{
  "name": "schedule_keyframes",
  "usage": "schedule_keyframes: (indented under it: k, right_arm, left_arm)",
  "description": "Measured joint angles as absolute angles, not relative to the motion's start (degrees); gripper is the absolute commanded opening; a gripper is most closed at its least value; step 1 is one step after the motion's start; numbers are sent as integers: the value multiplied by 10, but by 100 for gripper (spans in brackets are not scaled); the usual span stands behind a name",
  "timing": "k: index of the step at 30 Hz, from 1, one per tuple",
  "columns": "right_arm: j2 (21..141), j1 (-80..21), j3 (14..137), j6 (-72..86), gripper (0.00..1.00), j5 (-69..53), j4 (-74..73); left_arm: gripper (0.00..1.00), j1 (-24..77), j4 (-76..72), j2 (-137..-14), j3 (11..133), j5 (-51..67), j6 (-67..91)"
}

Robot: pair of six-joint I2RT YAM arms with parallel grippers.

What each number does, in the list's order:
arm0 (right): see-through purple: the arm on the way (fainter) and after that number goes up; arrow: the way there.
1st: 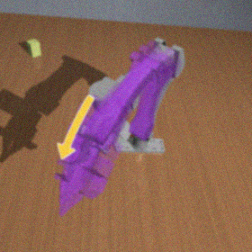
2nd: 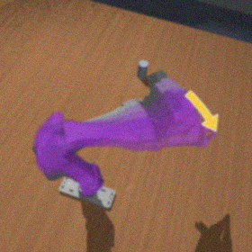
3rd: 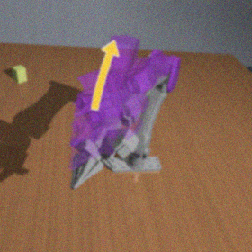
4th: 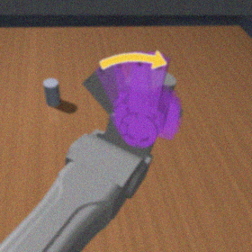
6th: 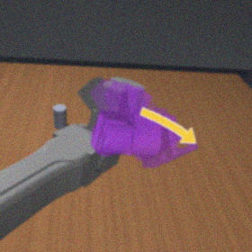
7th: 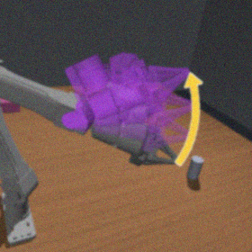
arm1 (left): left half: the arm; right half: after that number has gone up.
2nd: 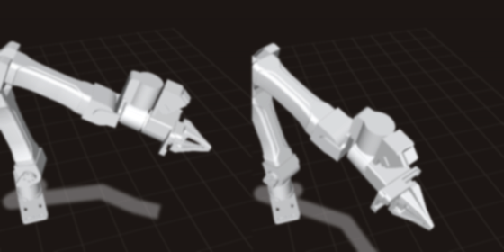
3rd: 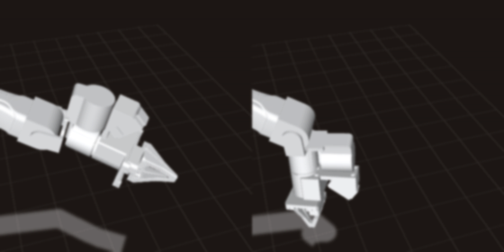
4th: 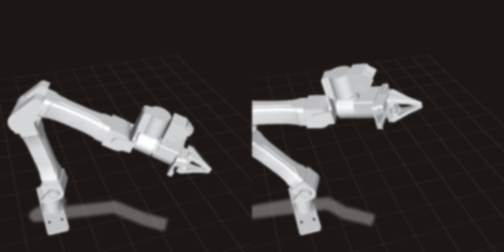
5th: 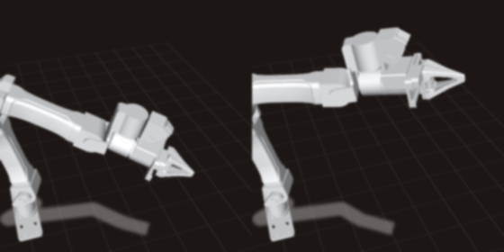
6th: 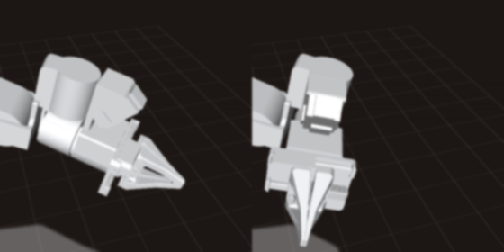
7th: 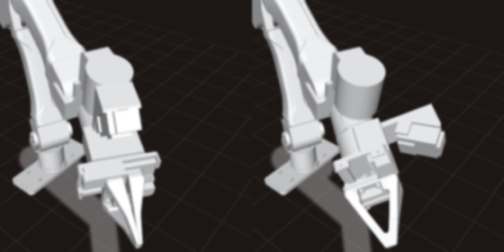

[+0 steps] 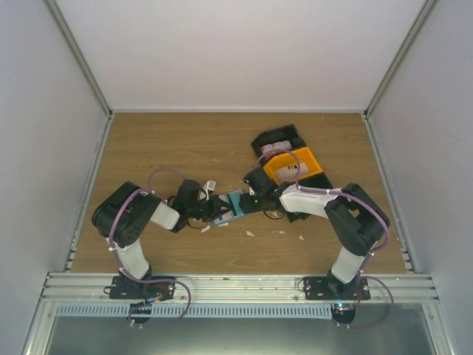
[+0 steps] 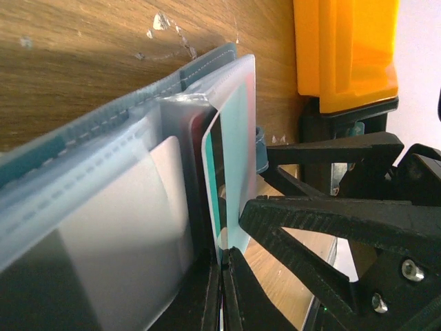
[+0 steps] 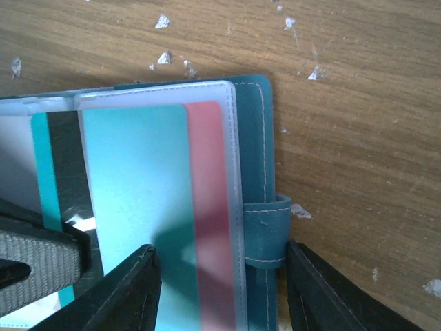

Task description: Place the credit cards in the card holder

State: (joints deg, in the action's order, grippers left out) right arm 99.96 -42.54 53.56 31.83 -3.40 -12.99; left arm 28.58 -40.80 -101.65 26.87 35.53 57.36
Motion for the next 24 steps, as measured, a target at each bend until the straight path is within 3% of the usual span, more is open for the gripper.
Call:
schedule_keyframes:
  k: [14,24]
  right_arm:
    - [994,-422,523,318,49,-54,-115]
    - [980,-422,510,320,51,-52,-116]
  left_arm:
    - [7,302,-344,-1025,312,354,546]
    - [31,317,-310,-1009,319,339,532]
